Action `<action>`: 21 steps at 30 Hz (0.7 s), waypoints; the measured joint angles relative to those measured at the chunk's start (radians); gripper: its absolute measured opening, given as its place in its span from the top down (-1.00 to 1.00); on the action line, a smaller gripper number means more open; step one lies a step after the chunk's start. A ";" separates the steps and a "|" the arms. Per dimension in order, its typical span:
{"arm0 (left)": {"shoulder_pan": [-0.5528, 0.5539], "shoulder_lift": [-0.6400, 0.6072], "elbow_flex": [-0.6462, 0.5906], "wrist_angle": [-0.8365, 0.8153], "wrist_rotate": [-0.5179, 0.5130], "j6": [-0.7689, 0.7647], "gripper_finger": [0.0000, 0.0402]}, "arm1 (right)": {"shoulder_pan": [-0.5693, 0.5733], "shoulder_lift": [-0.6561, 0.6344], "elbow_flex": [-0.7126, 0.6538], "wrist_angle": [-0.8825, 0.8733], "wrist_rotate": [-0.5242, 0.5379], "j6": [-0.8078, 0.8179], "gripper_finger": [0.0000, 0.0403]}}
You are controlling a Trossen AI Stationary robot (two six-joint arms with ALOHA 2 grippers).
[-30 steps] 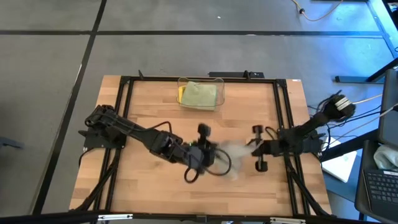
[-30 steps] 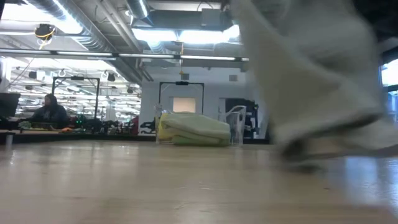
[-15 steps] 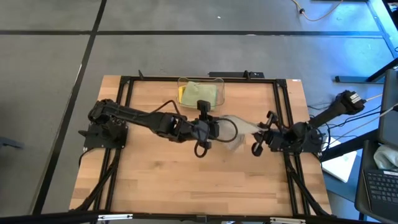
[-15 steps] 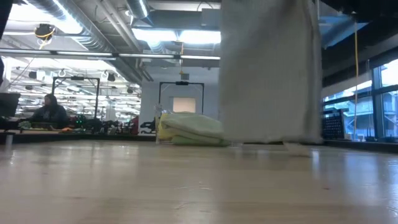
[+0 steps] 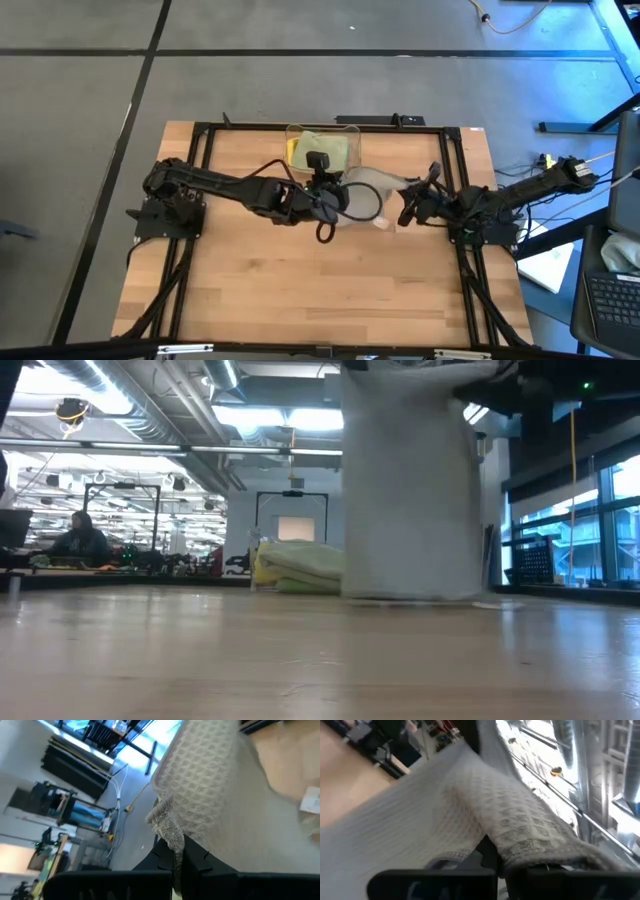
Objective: Fold microfiber towels
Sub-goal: Fold the gray microfiber cloth
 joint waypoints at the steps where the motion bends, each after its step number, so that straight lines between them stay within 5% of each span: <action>1: 0.004 0.000 0.000 0.000 -0.009 0.003 1.00 | -0.007 0.000 0.000 -0.005 -0.022 -0.006 0.93; 10: 0.005 0.001 0.000 -0.015 -0.017 -0.104 1.00 | -0.013 -0.002 0.111 -0.101 -0.103 0.010 0.93; 16: -0.095 0.001 0.000 -0.121 -0.025 -0.293 1.00 | 0.052 0.002 0.176 -0.503 -0.295 0.362 0.94; 21: -0.196 0.032 0.000 -0.187 0.123 -0.546 1.00 | 0.140 0.004 0.177 -0.605 -0.454 0.663 0.94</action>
